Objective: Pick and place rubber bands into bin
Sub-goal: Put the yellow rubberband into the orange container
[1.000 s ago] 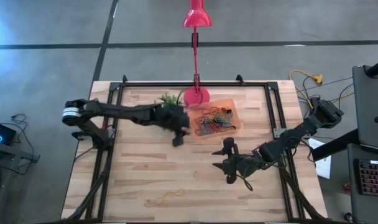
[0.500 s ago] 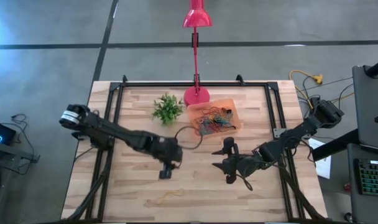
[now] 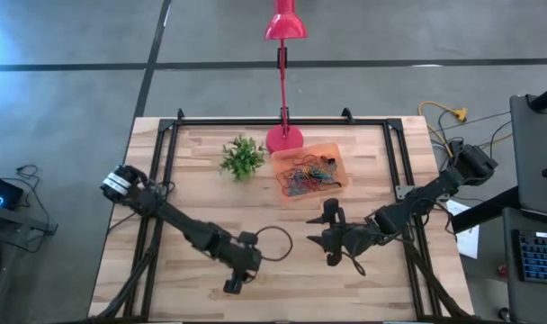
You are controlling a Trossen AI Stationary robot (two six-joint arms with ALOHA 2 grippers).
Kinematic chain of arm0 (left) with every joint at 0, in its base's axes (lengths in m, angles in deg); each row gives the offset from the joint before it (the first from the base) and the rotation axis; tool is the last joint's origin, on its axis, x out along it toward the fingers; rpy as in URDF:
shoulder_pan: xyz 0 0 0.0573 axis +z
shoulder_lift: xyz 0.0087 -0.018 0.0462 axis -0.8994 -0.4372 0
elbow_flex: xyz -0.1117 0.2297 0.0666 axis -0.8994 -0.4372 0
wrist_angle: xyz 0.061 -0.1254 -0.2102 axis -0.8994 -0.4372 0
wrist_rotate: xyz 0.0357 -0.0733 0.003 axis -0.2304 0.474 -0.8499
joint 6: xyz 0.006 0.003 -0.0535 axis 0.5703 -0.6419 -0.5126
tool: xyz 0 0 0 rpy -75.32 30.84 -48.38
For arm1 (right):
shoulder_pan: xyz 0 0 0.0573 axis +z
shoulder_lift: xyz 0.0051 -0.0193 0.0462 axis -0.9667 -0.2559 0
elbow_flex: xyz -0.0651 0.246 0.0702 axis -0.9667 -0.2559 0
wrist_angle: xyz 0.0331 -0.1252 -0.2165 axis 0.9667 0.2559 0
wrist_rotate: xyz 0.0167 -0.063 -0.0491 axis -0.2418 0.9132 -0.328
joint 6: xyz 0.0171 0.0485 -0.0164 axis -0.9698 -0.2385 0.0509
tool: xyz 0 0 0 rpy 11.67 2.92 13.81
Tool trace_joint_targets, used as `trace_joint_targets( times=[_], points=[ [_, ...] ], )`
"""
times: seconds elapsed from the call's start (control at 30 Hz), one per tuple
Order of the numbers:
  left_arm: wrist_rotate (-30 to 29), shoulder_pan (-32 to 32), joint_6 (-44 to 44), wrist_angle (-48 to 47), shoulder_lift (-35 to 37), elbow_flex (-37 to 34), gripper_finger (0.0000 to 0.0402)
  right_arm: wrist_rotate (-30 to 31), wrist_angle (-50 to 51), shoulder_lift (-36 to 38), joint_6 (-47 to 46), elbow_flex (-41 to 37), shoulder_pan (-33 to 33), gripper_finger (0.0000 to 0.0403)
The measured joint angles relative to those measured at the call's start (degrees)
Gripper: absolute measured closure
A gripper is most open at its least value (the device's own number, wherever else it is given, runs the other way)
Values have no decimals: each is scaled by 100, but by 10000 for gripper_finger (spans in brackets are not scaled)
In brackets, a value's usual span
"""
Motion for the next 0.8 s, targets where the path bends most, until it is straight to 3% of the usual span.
trace_joint_targets(
  times=[0.57,0.8],
  points=[
    [-395,-1333,-2451,-885,68,-13,283,-2,-1,-2,-221,0,-11,197],
    [-829,-1749,-2935,-1047,68,-13,283,-2,-23,-2,-364,0,-11,197]
  ],
)
